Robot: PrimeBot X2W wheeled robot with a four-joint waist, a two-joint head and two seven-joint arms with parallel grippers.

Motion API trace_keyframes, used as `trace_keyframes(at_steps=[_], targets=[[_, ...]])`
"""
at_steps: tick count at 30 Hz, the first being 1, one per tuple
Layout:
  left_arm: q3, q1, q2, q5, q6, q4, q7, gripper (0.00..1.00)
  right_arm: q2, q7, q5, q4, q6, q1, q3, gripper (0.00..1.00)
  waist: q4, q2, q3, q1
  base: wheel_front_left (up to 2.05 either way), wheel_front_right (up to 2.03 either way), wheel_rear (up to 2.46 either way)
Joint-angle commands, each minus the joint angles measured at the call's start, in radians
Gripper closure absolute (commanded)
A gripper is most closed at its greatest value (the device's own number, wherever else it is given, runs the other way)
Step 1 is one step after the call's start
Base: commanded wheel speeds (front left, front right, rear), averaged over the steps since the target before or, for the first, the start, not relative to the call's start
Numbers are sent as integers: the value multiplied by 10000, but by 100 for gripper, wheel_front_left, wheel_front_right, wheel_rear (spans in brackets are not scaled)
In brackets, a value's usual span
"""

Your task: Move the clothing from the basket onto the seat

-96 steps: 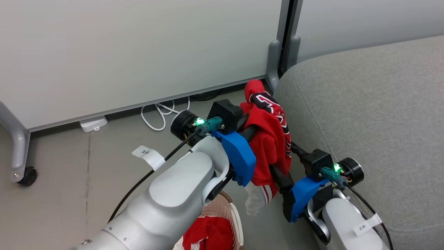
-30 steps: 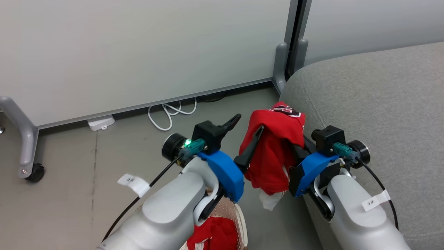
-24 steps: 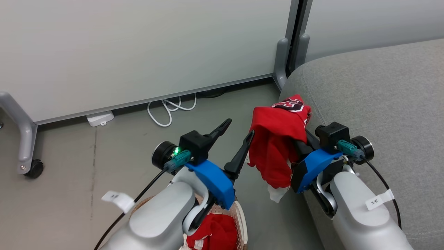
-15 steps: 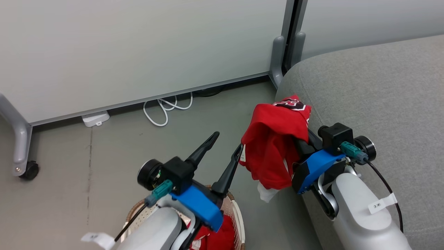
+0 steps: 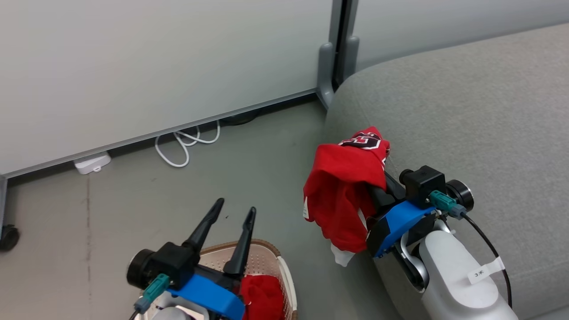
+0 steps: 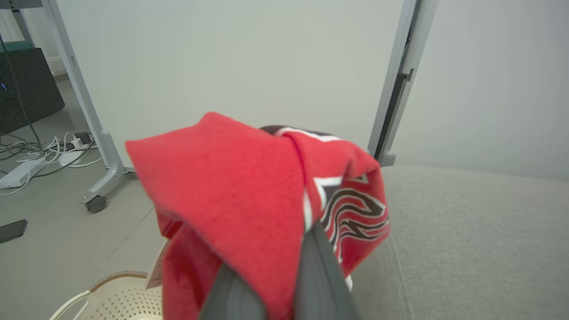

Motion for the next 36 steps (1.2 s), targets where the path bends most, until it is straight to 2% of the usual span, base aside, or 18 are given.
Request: trace_keyframes(at_steps=[1, 5, 11, 24, 36], targets=[[301, 169, -11, 158, -43, -133, -46, 0, 17, 44, 33, -156, 5, 106, 58, 100, -289, 0, 97, 0, 0, 0, 0], [863, 450, -40, 393, -76, -299, -46, 0, 32, 87, 121, -338, 5, 77, 240, 100, -673, 0, 217, 0, 0, 0, 0], [1690, 637, -170, 869, -218, -424, -47, 0, 49, 108, 300, -754, 5, 157, 470, 100, -1670, 0, 463, 0, 0, 0, 0], [1946, 417, -244, 1246, -399, -360, -47, 0, 76, 41, 377, -1357, 5, 595, 313, 100, -3289, 0, 786, 0, 0, 0, 0], [1202, -274, 15, 1087, -417, -78, -47, 0, 80, 43, 292, -2133, 5, 1267, -446, 100, -3504, 0, 1205, 0, 0, 0, 0]])
